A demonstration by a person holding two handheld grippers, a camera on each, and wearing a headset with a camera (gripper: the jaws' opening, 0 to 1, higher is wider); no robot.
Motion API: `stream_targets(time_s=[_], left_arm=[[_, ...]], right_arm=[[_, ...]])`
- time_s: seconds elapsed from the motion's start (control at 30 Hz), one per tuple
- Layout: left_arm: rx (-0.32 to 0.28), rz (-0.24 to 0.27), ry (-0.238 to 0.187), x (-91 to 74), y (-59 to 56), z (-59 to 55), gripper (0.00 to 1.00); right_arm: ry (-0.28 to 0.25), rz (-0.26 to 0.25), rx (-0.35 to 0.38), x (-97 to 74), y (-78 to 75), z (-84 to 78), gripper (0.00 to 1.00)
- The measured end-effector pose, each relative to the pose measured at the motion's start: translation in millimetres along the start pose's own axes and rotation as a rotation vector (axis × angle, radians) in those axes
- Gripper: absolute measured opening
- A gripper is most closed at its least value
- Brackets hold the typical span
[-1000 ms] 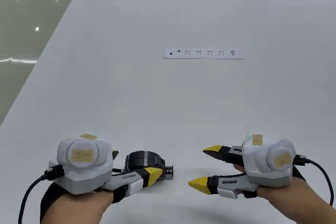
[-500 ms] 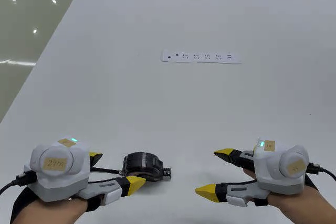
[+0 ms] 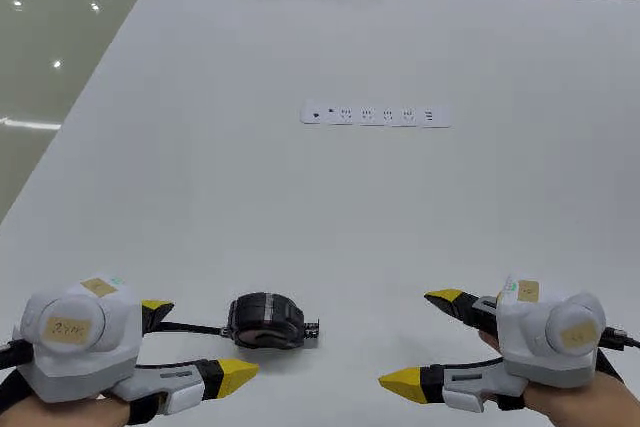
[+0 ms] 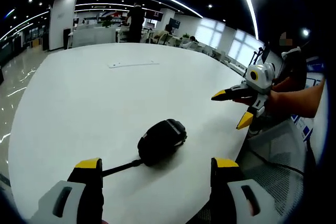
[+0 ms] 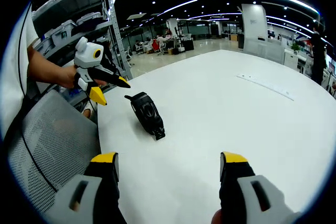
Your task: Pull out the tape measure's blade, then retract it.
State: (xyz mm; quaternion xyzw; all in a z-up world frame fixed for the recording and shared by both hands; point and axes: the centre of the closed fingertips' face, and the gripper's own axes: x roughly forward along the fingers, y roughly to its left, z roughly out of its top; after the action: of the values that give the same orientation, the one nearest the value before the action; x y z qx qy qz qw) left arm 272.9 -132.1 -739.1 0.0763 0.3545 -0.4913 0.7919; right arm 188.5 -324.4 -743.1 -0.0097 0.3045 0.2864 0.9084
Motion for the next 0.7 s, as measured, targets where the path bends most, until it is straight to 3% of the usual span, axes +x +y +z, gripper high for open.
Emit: stream_targets(time_s=[0.23, 0.6, 0.7], left_arm=[[0.007, -0.017, 0.006, -5.8, 0.6, -5.4, 0.85], [0.016, -0.034, 0.011, -15.2, 3.9, -13.8, 0.9], [-0.009, -0.044, 0.016, -17.1, 4.9, -17.0, 0.9]], right_arm=[[0.018, -0.031, -0.013, -8.8, -1.2, -4.9, 0.84], [0.027, -0.092, 0.034, -30.4, -7.8, -17.8, 0.91], [0.023, -0.108, 0.051, -36.3, -9.5, -20.6, 0.93]])
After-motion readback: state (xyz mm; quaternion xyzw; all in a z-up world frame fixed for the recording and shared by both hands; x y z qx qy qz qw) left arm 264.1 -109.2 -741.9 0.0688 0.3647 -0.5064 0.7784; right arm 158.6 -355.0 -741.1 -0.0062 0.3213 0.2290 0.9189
